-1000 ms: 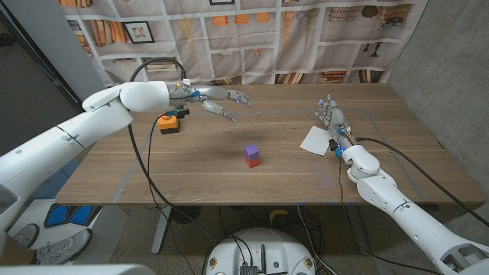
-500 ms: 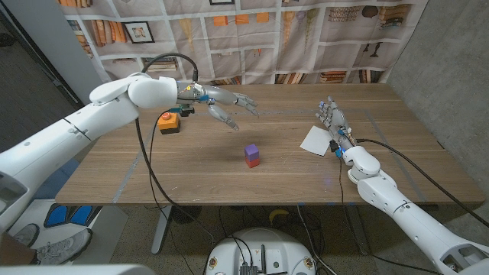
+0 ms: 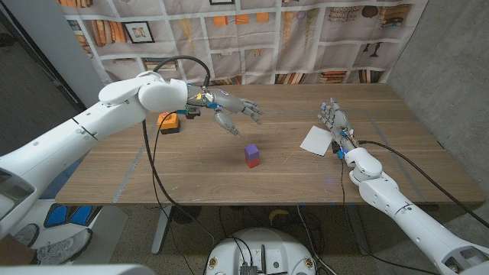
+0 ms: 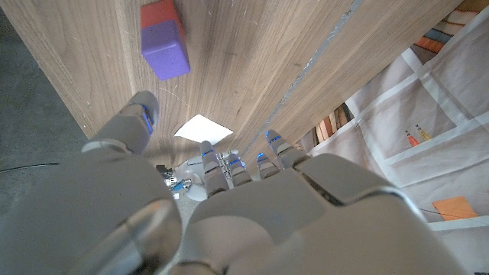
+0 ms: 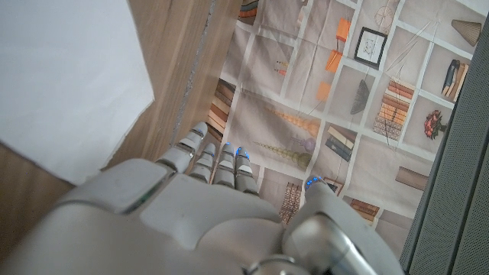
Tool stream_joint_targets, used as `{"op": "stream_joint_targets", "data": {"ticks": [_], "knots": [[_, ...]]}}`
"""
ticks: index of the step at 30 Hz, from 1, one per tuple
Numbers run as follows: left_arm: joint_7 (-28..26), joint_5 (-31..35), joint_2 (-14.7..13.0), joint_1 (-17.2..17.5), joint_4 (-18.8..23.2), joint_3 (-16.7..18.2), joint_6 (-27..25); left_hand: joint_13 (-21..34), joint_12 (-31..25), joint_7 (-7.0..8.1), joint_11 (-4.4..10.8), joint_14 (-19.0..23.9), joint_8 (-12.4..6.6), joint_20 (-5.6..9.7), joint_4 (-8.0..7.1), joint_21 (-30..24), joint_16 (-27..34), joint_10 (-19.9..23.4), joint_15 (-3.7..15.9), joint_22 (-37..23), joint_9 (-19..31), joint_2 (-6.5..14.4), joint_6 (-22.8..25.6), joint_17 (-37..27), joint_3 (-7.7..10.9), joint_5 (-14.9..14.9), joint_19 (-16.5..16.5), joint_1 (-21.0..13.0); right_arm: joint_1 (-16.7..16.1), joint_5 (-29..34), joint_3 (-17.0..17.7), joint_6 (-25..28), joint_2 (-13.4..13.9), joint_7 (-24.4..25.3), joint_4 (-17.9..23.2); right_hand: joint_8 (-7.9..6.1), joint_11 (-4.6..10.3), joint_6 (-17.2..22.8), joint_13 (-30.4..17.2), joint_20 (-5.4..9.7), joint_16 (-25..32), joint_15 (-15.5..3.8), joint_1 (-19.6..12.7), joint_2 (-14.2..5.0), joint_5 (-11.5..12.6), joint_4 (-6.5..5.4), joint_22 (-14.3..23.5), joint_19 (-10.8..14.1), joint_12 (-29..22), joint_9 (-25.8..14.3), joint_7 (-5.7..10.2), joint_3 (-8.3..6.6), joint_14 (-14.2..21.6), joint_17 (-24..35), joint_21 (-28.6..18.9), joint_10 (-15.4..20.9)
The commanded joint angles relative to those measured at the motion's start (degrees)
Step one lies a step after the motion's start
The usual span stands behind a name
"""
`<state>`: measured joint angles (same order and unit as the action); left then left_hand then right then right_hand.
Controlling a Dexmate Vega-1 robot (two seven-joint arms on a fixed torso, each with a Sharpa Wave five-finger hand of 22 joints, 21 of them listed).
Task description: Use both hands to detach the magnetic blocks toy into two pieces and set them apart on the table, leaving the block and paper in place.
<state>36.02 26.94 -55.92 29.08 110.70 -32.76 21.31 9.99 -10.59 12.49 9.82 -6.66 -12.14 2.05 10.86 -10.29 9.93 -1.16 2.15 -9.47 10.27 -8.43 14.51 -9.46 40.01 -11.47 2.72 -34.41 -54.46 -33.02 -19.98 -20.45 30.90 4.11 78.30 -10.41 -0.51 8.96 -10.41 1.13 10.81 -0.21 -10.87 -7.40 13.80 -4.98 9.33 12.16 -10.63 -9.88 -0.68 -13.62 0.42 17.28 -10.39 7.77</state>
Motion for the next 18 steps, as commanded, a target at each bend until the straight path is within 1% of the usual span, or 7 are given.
{"op": "stream_joint_targets", "data": {"ticks": [1,2,5,7,11,16,18], "knots": [[-0.07,8.59,1.91,1.62,4.50,-1.60,-1.21,0.11,0.02,-0.23,0.04,-0.40,0.25,5.96,-0.11,-0.02,0.10,-0.81,4.76,-0.16,0.29,-0.10,-0.55,-0.21,-0.18,-0.32,-0.35,-0.85,0.03,-0.96,0.27,-0.77,-0.03,-1.10,-1.00,-0.16,-0.17,-0.03,-0.05,0.22,0.42,0.08,0.22,-0.30,0.39,-0.02,0.21,-0.18,-0.09,-0.15,0.33,-0.27,-0.08,0.08,-0.22,0.01],[-0.21,9.53,1.97,1.67,4.69,-1.74,-1.12,0.11,0.02,-0.32,0.19,-0.45,0.37,5.89,-0.12,-0.02,0.09,-0.92,4.68,-0.16,0.29,-0.13,-0.88,-0.21,-0.24,-0.32,-0.43,-1.01,0.06,-0.98,0.26,-0.74,-0.02,-1.14,-1.06,-0.16,-0.13,-0.03,-0.05,0.17,0.42,0.01,0.24,-0.29,0.38,-0.02,0.21,-0.18,-0.08,-0.15,0.35,-0.28,-0.11,0.06,-0.22,-0.01],[-1.56,11.42,2.08,2.72,5.19,-1.57,-1.49,0.11,0.00,-0.30,0.03,-0.49,0.49,5.77,-0.14,-0.03,0.09,-1.02,4.43,-0.16,0.29,-0.17,-1.25,-0.21,-0.33,-0.32,-0.52,-1.24,0.09,-1.07,0.30,-0.88,-0.11,-1.19,-1.27,-0.16,-0.09,-0.04,-0.05,0.14,0.45,0.05,0.27,-0.28,0.37,-0.01,0.21,-0.19,-0.07,-0.15,0.35,-0.31,-0.08,0.01,-0.22,-0.07],[-1.28,13.00,2.21,2.88,5.71,-1.84,-1.80,0.11,-0.02,-0.35,0.02,-0.44,0.58,5.73,-0.14,-0.05,0.12,-1.02,4.37,-0.15,0.29,-0.18,-1.52,-0.21,-0.37,-0.32,-0.53,-1.36,0.09,-1.11,0.34,-0.99,-0.18,-1.20,-1.40,-0.15,-0.15,-0.08,-0.05,0.15,0.46,0.11,0.30,-0.27,0.36,-0.01,0.21,-0.19,-0.07,-0.15,0.37,-0.33,-0.09,-0.03,-0.22,-0.07],[-3.03,16.47,2.16,3.90,6.52,-1.90,-1.60,0.11,-0.03,-0.58,-0.02,-0.38,0.64,5.68,-0.16,-0.06,0.15,-1.12,4.25,-0.15,0.30,-0.20,-1.78,-0.21,-0.45,-0.32,-0.59,-1.56,-0.07,-1.25,0.42,-1.12,-0.20,-1.20,-1.46,-0.15,-0.12,-0.09,-0.05,0.13,0.48,0.14,0.34,-0.26,0.34,0.00,0.21,-0.19,-0.05,-0.15,0.42,-0.36,-0.08,-0.10,-0.23,-0.14],[-4.87,18.62,2.64,4.91,6.56,-1.91,-1.48,0.11,-0.03,-0.69,-0.07,-0.31,0.62,5.60,-0.17,-0.09,0.17,-1.28,4.15,-0.15,0.30,-0.21,-1.86,-0.21,-0.53,-0.33,-0.62,-1.80,-0.23,-1.38,0.48,-1.11,-0.19,-1.20,-1.46,-0.15,-0.12,-0.12,-0.04,0.14,0.52,0.15,0.43,-0.25,0.32,-0.01,0.21,-0.19,-0.09,-0.15,0.50,-0.40,-0.06,-0.19,-0.24,-0.08],[-4.55,18.57,2.98,5.16,6.46,-1.99,-1.86,0.11,-0.04,-0.74,-0.02,-0.26,0.67,5.58,-0.18,-0.13,0.19,-1.29,4.13,-0.15,0.30,-0.21,-2.04,-0.21,-0.57,-0.33,-0.56,-1.90,-0.28,-1.43,0.52,-1.05,-0.12,-1.21,-1.42,-0.14,-0.04,-0.15,-0.04,0.14,0.54,0.17,0.47,-0.26,0.31,-0.01,0.21,-0.20,-0.09,-0.15,0.52,-0.43,-0.05,-0.23,-0.24,-0.09]]}}
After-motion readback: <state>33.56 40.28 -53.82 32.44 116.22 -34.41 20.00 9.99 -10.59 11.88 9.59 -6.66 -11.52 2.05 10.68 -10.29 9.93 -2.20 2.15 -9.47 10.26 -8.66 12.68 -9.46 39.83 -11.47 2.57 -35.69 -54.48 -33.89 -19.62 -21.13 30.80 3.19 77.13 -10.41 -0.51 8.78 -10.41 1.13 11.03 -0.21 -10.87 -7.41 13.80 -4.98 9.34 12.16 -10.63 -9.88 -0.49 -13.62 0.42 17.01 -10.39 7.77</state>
